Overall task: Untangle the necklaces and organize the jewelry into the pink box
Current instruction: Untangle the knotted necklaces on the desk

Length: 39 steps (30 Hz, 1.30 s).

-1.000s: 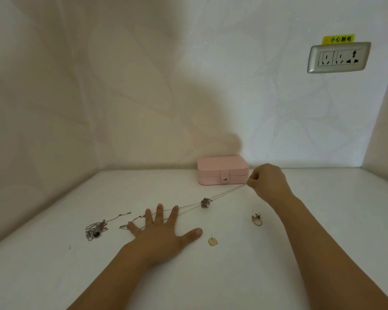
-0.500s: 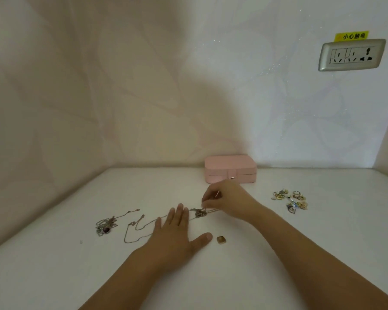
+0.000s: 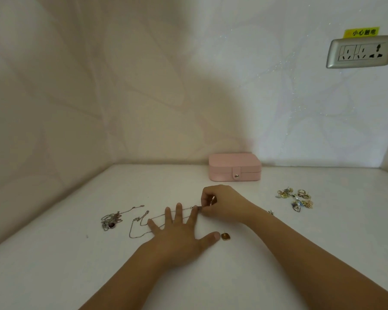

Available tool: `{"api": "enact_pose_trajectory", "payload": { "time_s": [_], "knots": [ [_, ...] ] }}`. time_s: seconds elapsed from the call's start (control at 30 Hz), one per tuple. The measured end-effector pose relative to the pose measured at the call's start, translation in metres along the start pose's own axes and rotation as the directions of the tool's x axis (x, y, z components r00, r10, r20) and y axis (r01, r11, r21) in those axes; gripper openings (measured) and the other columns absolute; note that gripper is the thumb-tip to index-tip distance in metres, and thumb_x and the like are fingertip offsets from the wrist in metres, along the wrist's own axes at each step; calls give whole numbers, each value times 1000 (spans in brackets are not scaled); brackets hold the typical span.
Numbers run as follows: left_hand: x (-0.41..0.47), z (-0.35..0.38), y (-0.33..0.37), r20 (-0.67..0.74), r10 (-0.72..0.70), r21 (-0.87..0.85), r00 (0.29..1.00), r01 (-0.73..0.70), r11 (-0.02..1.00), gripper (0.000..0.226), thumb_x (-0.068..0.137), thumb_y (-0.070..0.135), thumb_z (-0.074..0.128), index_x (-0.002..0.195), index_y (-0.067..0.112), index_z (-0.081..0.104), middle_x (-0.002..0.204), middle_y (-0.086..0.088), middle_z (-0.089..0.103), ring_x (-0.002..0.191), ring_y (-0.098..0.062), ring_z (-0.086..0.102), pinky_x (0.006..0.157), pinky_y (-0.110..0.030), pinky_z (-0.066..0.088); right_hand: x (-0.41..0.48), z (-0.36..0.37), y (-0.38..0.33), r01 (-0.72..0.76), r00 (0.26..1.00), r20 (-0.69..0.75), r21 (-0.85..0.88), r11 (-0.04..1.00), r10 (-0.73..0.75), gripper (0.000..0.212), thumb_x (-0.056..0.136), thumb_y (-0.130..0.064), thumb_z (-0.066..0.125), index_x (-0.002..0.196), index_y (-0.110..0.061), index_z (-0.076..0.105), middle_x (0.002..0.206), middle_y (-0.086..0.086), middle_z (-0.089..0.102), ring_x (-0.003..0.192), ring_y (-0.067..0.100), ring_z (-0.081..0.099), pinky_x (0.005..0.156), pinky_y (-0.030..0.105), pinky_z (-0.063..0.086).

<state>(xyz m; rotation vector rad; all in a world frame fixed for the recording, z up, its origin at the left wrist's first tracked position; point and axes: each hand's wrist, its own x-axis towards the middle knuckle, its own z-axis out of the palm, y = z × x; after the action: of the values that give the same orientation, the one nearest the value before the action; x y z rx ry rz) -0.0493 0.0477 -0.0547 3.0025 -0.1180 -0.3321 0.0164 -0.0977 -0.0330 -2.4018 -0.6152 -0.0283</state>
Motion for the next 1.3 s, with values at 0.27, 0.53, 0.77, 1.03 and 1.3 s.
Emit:
{"api": "enact_pose_trajectory", "payload": {
  "time_s": [0.27, 0.53, 0.77, 1.03, 1.3],
  "knots": [
    [-5, -3, 2, 25, -3, -75, 1000, 5, 997, 106, 75, 84, 23, 146, 22, -26, 156, -1, -26, 143, -27, -25, 110, -64, -11, 2, 1, -1, -149, 989, 95, 698, 700, 116, 13, 85, -7, 66, 75, -10, 59, 74, -1, 63, 74, 11, 58, 78, 25, 47],
    [-7, -6, 2, 22, 22, -157, 1000, -18, 987, 110, 79, 79, 36, 145, 19, -29, 157, -5, -23, 145, -21, -20, 110, -62, -9, 3, 0, -2, -197, 980, 179, 883, 426, 83, 19, 91, -9, 57, 72, -11, 57, 71, 1, 58, 66, 11, 54, 72, 26, 44],
    [5, -20, -6, -395, -44, -711, 918, -275, 647, 67, 84, 32, 70, 142, 16, 41, 140, 0, 51, 127, -10, 48, 101, -21, 35, -5, -2, -11, -134, 989, 148, 768, 626, 30, 12, 91, -15, 61, 81, -10, 63, 52, -1, 43, 51, 10, 42, 58, 20, 39],
    [1, -34, -19, -325, -90, -942, 941, -314, 123, 8, 85, -1, 64, 90, 1, 70, 80, -11, 74, 70, -17, 71, 70, -20, 57, -10, -18, -17, -28, 996, 76, 703, 711, -36, 6, 87, -11, 66, 88, -5, 69, 78, 5, 68, 73, 16, 60, 75, 23, 53],
    [2, -39, -23, -239, 57, -970, 969, -237, -48, 22, 93, 15, 53, 94, 0, 69, 91, -11, 69, 88, -22, 67, 88, -37, 54, -11, -18, -20, -93, 988, 150, 797, 596, -47, 20, 82, -26, 68, 78, -6, 68, 83, 7, 65, 84, 20, 58, 88, 31, 53]
  ]
}}
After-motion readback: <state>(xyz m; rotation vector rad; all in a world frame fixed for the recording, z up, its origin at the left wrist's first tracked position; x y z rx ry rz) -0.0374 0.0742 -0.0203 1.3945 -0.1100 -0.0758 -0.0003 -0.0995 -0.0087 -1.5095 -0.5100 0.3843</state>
